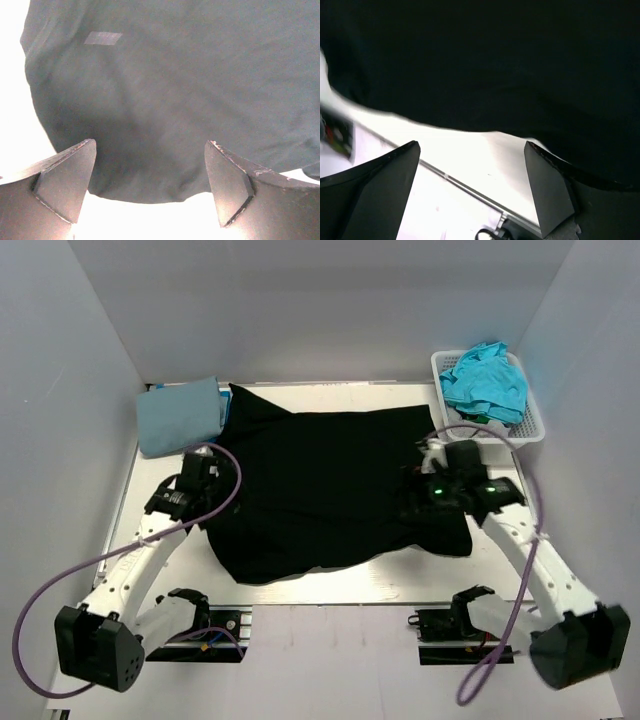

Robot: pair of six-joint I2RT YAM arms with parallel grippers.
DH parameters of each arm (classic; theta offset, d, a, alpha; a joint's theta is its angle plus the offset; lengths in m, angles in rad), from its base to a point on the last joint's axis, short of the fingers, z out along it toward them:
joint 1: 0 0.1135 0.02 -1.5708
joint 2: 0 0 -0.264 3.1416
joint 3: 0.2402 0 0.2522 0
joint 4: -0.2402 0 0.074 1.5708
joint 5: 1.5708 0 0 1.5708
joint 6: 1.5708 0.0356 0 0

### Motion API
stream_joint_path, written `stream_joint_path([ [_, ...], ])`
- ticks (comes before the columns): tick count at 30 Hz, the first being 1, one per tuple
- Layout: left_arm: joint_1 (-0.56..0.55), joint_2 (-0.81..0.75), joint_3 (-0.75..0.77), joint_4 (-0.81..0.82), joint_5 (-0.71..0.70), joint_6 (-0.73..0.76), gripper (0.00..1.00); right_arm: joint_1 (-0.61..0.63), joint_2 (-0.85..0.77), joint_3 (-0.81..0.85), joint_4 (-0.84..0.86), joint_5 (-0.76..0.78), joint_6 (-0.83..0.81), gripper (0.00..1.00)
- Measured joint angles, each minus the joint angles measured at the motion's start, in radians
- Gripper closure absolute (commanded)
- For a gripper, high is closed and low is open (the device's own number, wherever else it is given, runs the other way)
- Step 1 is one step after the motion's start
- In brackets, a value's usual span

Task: Fold and stack the t-shirts
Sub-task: Flatten out the tshirt

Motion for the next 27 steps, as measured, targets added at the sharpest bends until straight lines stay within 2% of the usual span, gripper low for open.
stream_joint_path([
  [3, 0.001, -0.024, -0.01, -0.092, -0.022, -0.033, 0.01, 0.234, 0.089, -0.002, 0.091, 0.018, -0.005, 0.1],
  [7, 0.008, -0.047, 0.056, -0.199, -0.108, -0.07, 0.01, 0.667, 0.323, 0.098, 0.234, 0.105, -0.069, 0.1],
  [9, 0.013, -0.027, 0.126, -0.259, -0.19, -0.095, 0.01, 0.835, 0.441, 0.165, 0.303, 0.149, -0.131, 0.1],
  [11, 0.016, 0.01, 0.178, -0.3, -0.25, -0.114, 0.01, 0.949, 0.536, 0.21, 0.363, 0.181, -0.198, 0.11],
  [17, 0.021, 0.073, 0.185, -0.315, -0.299, -0.124, 0.01, 1.066, 0.713, 0.278, 0.466, 0.286, -0.373, 0.11],
  [27, 0.042, 0.068, 0.162, -0.296, -0.298, -0.121, 0.01, 1.116, 0.885, 0.274, 0.692, 0.425, -0.528, 0.12],
])
